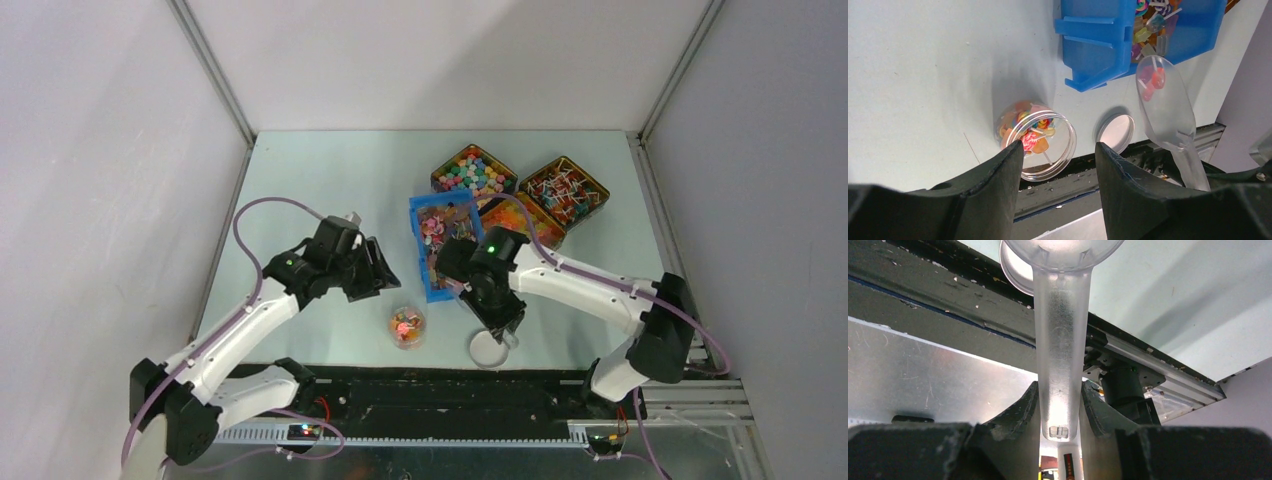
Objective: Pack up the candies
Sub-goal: Scoop the fake candies from the storage box, then place the fake candies in the packing bottle, then scoop the fake candies from the storage box.
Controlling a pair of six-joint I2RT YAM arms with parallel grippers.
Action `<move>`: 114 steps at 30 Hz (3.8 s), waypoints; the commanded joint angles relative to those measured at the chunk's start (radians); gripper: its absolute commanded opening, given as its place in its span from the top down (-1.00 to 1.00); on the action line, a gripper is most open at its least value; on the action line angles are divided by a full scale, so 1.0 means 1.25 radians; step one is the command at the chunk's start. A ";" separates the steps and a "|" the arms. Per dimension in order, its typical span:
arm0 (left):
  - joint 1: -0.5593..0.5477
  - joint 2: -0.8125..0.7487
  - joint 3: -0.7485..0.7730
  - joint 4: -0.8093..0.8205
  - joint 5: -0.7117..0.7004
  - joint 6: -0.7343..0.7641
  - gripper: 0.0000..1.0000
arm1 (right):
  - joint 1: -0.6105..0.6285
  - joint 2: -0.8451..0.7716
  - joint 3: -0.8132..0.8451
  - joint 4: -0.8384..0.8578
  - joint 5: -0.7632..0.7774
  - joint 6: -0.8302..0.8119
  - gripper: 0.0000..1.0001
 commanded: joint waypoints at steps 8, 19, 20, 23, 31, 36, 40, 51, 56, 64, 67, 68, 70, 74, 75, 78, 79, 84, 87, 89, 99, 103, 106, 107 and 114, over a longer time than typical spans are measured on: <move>0.005 -0.078 -0.002 -0.023 -0.075 -0.016 -0.22 | 0.078 -0.058 0.067 -0.077 0.044 0.028 1.00; 0.006 -0.223 -0.003 -0.071 -0.211 -0.034 -0.52 | 0.178 0.012 0.147 -0.078 -0.038 0.002 1.00; 0.006 -0.227 -0.003 -0.074 -0.216 -0.034 -0.54 | 0.185 0.018 0.155 -0.078 -0.048 -0.006 1.00; 0.006 -0.232 -0.003 -0.083 -0.218 -0.035 -0.57 | 0.193 0.043 0.163 -0.075 -0.092 -0.025 1.00; 0.006 -0.233 -0.018 -0.095 -0.212 -0.040 -0.59 | 0.191 0.095 0.179 -0.065 -0.183 -0.054 1.00; 0.005 -0.248 -0.026 -0.105 -0.215 -0.043 -0.60 | 0.177 0.131 0.206 -0.065 -0.234 -0.063 1.00; 0.005 -0.257 -0.035 -0.108 -0.217 -0.046 -0.60 | 0.159 0.153 0.218 -0.078 -0.264 -0.070 1.00; 0.006 -0.270 -0.060 -0.098 -0.207 -0.057 -0.60 | 0.109 0.169 0.232 -0.101 -0.315 -0.073 1.00; 0.006 -0.269 -0.066 -0.090 -0.203 -0.058 -0.60 | 0.090 0.177 0.228 -0.111 -0.369 -0.083 1.00; 0.005 -0.271 -0.072 -0.077 -0.200 -0.055 -0.60 | 0.052 0.175 0.199 -0.112 -0.456 -0.096 1.00; 0.006 -0.270 -0.075 -0.074 -0.198 -0.056 -0.60 | 0.034 0.174 0.189 -0.107 -0.489 -0.100 1.00; 0.005 -0.270 -0.076 -0.075 -0.197 -0.057 -0.60 | 0.030 0.171 0.186 -0.104 -0.496 -0.100 1.00; 0.005 -0.273 -0.078 -0.075 -0.196 -0.059 -0.60 | 0.016 0.169 0.172 -0.098 -0.520 -0.104 1.00; 0.005 -0.277 -0.080 -0.073 -0.195 -0.060 -0.60 | -0.014 0.163 0.149 -0.091 -0.547 -0.111 1.00; 0.006 -0.276 -0.081 -0.073 -0.195 -0.060 -0.61 | -0.018 0.162 0.145 -0.089 -0.552 -0.112 1.00; 0.006 -0.277 -0.082 -0.071 -0.193 -0.062 -0.60 | -0.043 0.156 0.134 -0.080 -0.594 -0.111 1.00; 0.005 -0.277 -0.083 -0.069 -0.192 -0.063 -0.61 | -0.047 0.153 0.129 -0.076 -0.600 -0.110 1.00; 0.005 -0.278 -0.084 -0.068 -0.191 -0.065 -0.61 | -0.057 0.147 0.124 -0.074 -0.624 -0.113 1.00; 0.005 -0.278 -0.082 -0.069 -0.190 -0.064 -0.61 | -0.055 0.142 0.123 -0.076 -0.616 -0.112 1.00; 0.006 -0.276 -0.080 -0.068 -0.191 -0.062 -0.61 | -0.052 0.139 0.129 -0.077 -0.602 -0.113 1.00; 0.005 -0.257 -0.072 -0.058 -0.173 -0.048 -0.62 | -0.056 0.066 0.188 -0.068 -0.328 -0.128 1.00; 0.005 -0.243 -0.067 -0.046 -0.163 -0.037 -0.63 | -0.085 0.028 0.189 -0.081 -0.208 -0.128 1.00; 0.005 -0.223 -0.056 -0.045 -0.158 -0.017 -0.63 | -0.110 0.011 0.183 -0.091 -0.143 -0.119 1.00; 0.005 -0.218 -0.049 -0.049 -0.159 -0.012 -0.63 | -0.115 0.008 0.179 -0.096 -0.130 -0.116 1.00; 0.006 -0.177 -0.008 -0.076 -0.170 0.033 -0.64 | -0.179 0.021 0.154 -0.107 -0.070 -0.106 1.00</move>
